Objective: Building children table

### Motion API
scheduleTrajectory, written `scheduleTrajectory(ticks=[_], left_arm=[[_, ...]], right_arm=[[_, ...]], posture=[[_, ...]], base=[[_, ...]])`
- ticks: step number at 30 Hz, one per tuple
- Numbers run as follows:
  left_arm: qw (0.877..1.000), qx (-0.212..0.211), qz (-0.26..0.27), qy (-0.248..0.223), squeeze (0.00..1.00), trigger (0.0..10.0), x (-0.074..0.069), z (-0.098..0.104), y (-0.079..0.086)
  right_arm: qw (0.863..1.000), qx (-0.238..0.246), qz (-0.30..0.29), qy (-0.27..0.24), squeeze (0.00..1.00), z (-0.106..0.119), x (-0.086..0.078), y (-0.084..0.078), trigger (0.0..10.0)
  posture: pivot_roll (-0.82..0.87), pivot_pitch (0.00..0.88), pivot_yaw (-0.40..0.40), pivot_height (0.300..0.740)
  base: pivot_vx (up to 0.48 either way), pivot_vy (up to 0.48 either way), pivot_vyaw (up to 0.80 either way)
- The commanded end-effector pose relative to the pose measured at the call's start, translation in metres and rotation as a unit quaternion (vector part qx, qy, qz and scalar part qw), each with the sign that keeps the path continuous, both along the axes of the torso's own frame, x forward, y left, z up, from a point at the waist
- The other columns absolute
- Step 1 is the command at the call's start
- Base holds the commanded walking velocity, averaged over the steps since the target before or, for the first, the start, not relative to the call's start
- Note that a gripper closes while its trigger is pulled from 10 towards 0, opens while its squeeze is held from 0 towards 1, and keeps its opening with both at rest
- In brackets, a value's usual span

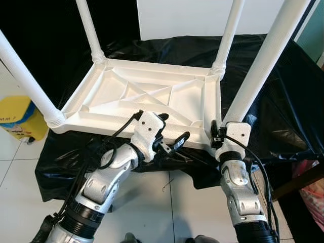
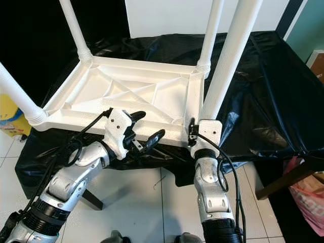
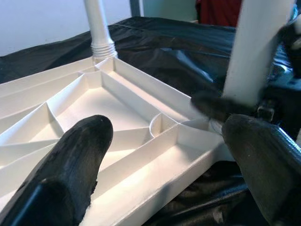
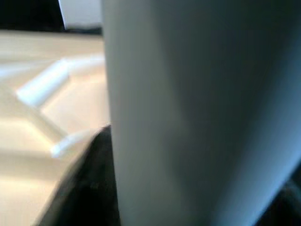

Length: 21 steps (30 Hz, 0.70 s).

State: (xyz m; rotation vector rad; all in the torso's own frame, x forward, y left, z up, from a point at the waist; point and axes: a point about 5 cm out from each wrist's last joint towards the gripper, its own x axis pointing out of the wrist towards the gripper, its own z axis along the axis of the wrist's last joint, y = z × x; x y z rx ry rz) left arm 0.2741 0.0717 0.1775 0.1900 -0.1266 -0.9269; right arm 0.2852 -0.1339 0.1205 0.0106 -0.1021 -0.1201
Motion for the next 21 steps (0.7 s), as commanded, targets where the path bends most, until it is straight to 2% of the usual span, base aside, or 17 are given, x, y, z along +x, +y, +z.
scheduleTrajectory(ticks=[1, 12, 13, 14, 16, 18, 21], left_arm=[[1.0, 0.014, -0.022, -0.004, 0.0, 10.0, -0.001, -0.002, -0.003], [1.0, 0.008, -0.007, -0.015, 0.0, 10.0, 0.003, -0.001, -0.007], [1.0, 0.013, 0.002, -0.019, 0.0, 10.0, 0.007, -0.001, -0.007], [1.0, 0.013, 0.002, -0.019, 0.0, 10.0, 0.007, -0.001, -0.007], [1.0, 0.011, 0.005, -0.024, 0.0, 10.0, 0.011, 0.0, -0.011], [1.0, 0.011, 0.005, -0.024, 0.0, 10.0, 0.011, 0.0, -0.011], [0.999, 0.014, -0.025, -0.025, 0.0, 10.0, 0.005, -0.002, -0.022]], right_arm=[[1.0, 0.014, -0.001, 0.016, 1.0, -0.006, -0.002, 0.003, 10.0], [0.998, 0.02, 0.048, -0.033, 1.0, 0.013, 0.001, -0.001, 10.0], [0.997, 0.015, 0.071, -0.04, 0.0, 0.015, 0.001, -0.003, 10.0], [0.997, 0.015, 0.071, -0.04, 0.0, 0.015, 0.001, -0.003, 10.0], [0.992, 0.008, 0.118, -0.041, 0.0, 0.017, 0.004, -0.002, 10.0], [0.992, 0.008, 0.118, -0.041, 0.0, 0.017, 0.004, -0.002, 10.0], [0.985, -0.017, 0.167, -0.04, 0.0, 0.018, 0.009, -0.002, 10.0]], posture=[[-0.01, 0.077, 0.025, 0.74], [-0.02, 0.069, -0.002, 0.74], [-0.01, 0.066, -0.012, 0.74], [-0.01, 0.066, -0.012, 0.74], [-0.01, 0.061, -0.017, 0.74], [-0.01, 0.061, -0.017, 0.74], [-0.01, 0.058, -0.014, 0.74]], base=[[0.0, 0.0, 0.0], [0.0, 0.0, 0.0], [0.0, 0.0, 0.0], [0.0, 0.0, 0.0], [0.0, 0.0, 0.0], [0.0, 0.0, 0.0], [0.0, 0.0, 0.0]])
